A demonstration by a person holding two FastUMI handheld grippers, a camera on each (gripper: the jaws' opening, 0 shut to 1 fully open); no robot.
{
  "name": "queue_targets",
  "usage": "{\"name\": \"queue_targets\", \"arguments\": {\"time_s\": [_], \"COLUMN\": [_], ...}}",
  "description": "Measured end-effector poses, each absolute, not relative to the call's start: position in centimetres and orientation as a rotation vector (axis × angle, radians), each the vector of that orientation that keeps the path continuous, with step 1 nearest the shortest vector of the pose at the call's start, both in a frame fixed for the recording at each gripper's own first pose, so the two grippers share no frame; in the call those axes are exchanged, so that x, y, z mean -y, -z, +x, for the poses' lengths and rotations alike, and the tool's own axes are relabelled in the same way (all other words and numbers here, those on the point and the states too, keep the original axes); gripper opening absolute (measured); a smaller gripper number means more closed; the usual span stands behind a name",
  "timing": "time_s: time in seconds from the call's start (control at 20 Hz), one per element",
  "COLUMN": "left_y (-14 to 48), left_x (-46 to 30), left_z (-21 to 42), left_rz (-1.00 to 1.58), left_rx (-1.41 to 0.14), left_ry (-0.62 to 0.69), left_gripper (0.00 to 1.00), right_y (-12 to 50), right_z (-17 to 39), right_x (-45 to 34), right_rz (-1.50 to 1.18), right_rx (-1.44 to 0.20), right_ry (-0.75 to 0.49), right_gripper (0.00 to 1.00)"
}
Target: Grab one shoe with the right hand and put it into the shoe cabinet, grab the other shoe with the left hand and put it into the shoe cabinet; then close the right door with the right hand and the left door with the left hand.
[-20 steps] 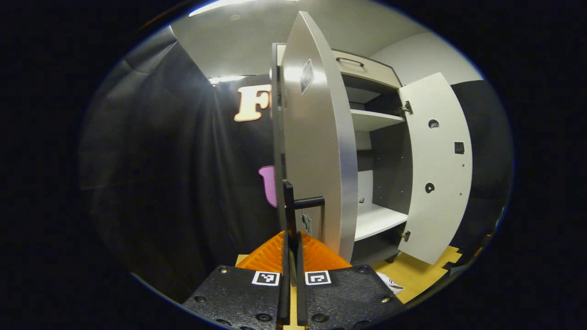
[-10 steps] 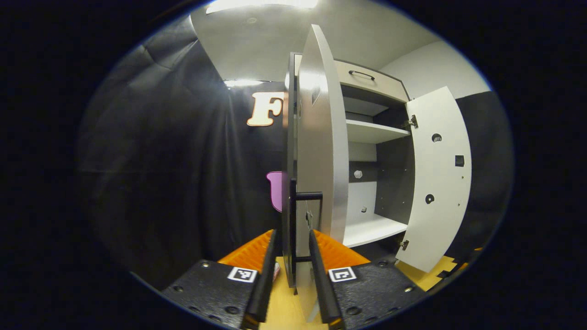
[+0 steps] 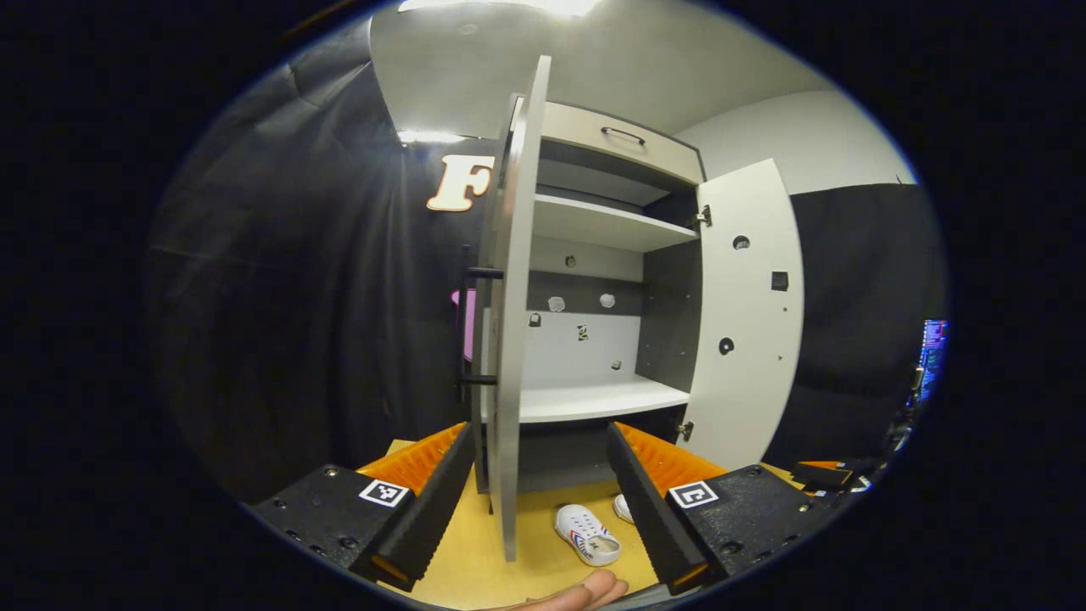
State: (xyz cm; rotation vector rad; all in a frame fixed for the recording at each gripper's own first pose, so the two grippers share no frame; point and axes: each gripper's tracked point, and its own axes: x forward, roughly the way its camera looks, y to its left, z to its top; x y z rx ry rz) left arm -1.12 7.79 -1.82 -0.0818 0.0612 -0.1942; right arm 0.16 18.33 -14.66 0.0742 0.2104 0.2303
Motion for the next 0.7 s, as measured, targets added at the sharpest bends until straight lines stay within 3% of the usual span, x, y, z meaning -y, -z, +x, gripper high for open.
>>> {"name": "queue_targets", "arguments": {"time_s": [0.1,0.15,0.5,0.6,0.65,0.7], "left_y": [2.3,2.6,4.2,5.8,6.7,7.2], "left_x": [-6.2,-5.7,-3.2,-2.8,-2.1,-1.9], "left_z": [-2.8,-3.4,-5.0,-4.5,-4.1,-3.8], "left_rz": [-0.100,-0.095,-0.069,-0.035,-0.033,-0.037], "left_rx": [-0.040,-0.025,0.108,0.084,0.058,0.043], "left_ry": [0.216,0.219,0.159,0.145,0.154,0.157], "left_gripper": [0.91,0.95,0.95,0.94,0.99,0.95], "right_y": [16.3,17.0,23.6,25.4,26.5,27.7], "right_z": [0.9,1.3,5.2,6.0,6.5,7.0], "right_x": [-18.4,-18.5,-19.4,-20.5,-21.2,-21.5], "right_rz": [0.070,0.072,0.051,0.044,0.036,0.026], "right_rx": [-0.245,-0.257,-0.400,-0.429,-0.452,-0.475], "right_ry": [-0.228,-0.229,-0.198,-0.224,-0.234,-0.232], "right_gripper": [1.00,1.00,1.00,0.99,0.95,0.94]}}
